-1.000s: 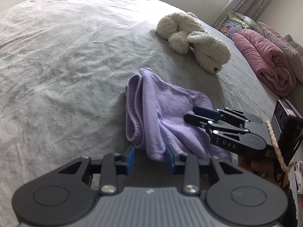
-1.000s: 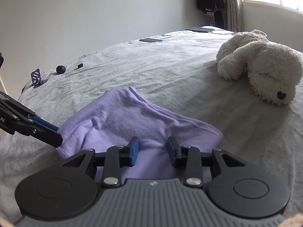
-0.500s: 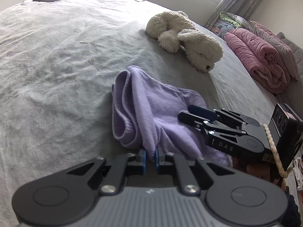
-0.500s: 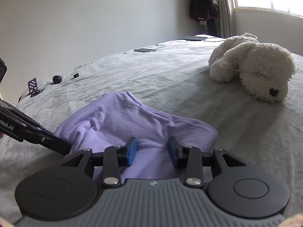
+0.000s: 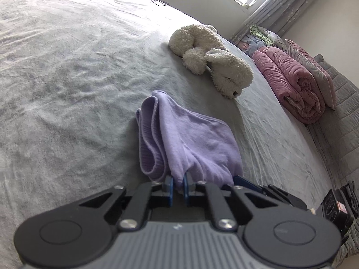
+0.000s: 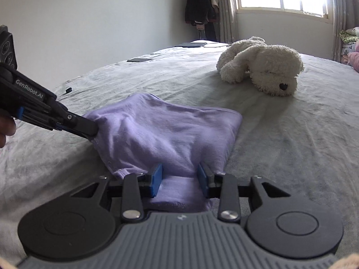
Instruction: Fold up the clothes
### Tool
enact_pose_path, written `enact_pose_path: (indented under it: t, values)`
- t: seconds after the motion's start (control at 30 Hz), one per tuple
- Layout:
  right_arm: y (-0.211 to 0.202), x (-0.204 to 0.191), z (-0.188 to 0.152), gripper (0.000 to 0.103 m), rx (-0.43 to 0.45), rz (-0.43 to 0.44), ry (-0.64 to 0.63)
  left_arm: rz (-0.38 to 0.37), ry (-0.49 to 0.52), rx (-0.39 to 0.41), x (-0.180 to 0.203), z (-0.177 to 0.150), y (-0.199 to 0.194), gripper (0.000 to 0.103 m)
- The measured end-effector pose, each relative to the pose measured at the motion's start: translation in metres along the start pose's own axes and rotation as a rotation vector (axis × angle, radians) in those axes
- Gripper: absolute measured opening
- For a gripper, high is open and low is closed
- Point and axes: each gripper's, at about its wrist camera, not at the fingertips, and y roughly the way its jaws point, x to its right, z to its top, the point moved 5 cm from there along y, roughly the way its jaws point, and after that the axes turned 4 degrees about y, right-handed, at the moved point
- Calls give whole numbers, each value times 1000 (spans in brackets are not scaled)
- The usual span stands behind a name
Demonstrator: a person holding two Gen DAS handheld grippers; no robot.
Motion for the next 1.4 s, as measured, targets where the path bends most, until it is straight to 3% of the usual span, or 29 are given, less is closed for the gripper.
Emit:
enact_pose_path:
  t: [0.13,0.27,0.33,0.4,0.63,0.77,0.9,1.13,1.4]
  values:
    - [-3,7,-2,34,16,16,50,21,9,-3,-4,-1,-2,8]
    - [-7,-2,-6,44,7,16,6,34,15,-24,-6,-3,1,9]
    - [-9,-6,-9,48,3,6,-13,36,26,-62,-7,-4,5,11]
    - [-10,-7,-11,49,3,-2,-20,71,16,-63,-12,-3,1,20]
    - [-13,-9,-15,50,7,-17,-20,148,5,40,-23,10,-21,22]
    - [-12,-10,-16,52,10,-21,-28,140,24,111,-11,17,-26,22]
    - [-13,-10,-16,53,15,-19,-26,155,82,114,10,21,-14,23]
    - [-13,-10,-16,54,18,-14,-24,292,194,104,28,27,16,23]
    - [-15,-9,-16,56,23,-5,-15,379,272,59,29,25,42,31]
